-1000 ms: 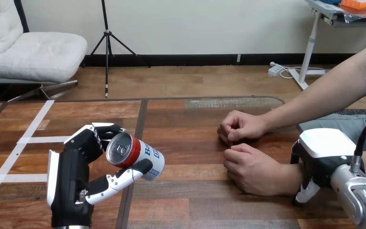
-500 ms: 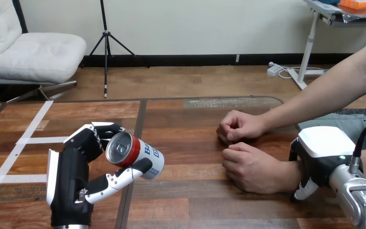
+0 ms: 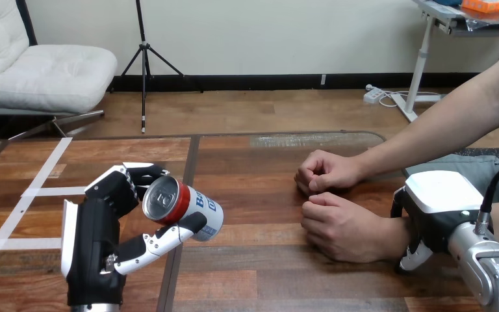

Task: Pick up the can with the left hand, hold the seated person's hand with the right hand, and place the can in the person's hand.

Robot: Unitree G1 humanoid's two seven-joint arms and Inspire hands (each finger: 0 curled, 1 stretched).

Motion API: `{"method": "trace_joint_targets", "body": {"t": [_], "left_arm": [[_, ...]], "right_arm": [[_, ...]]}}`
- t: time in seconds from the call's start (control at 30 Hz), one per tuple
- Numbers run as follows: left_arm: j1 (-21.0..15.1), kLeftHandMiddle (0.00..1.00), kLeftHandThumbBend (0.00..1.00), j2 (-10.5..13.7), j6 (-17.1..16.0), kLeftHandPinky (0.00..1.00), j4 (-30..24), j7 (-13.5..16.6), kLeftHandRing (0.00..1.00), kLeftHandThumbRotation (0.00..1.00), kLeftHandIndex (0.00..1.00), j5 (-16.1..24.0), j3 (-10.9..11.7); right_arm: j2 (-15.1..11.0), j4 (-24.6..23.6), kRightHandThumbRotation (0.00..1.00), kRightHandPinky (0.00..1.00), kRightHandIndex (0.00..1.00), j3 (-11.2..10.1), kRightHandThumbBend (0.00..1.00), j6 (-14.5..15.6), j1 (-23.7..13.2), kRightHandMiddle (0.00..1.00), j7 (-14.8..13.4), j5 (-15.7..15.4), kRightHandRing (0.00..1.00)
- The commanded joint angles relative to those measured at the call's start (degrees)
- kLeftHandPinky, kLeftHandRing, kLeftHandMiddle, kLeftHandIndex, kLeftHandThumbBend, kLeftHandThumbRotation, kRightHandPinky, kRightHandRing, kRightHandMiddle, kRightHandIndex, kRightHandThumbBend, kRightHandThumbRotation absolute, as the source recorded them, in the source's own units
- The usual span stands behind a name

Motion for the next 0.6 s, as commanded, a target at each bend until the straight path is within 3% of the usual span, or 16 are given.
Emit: {"method": "trace_joint_targets", "body": {"t": [0.0, 0.57], "left_arm": [[-1.75, 0.47, 0.75, 0.14, -0.2, 0.43, -3.75, -0.48, 0.43, 0.0, 0.5, -1.56, 0.49], [-1.44, 0.47, 0.75, -0.16, 0.11, 0.42, -4.29, -0.52, 0.43, 0.0, 0.5, -1.24, 0.94]], "right_arm": [[1.71, 4.01, 0.0, 0.17, 0.63, 2.97, 0.9, -1.37, 1.12, 0.36, 1.04, 1.4, 0.26], [2.06, 5.65, 0.0, 0.14, 0.67, 3.95, 0.91, -1.33, 0.44, 0.33, 0.55, 1.69, 0.22]]}}
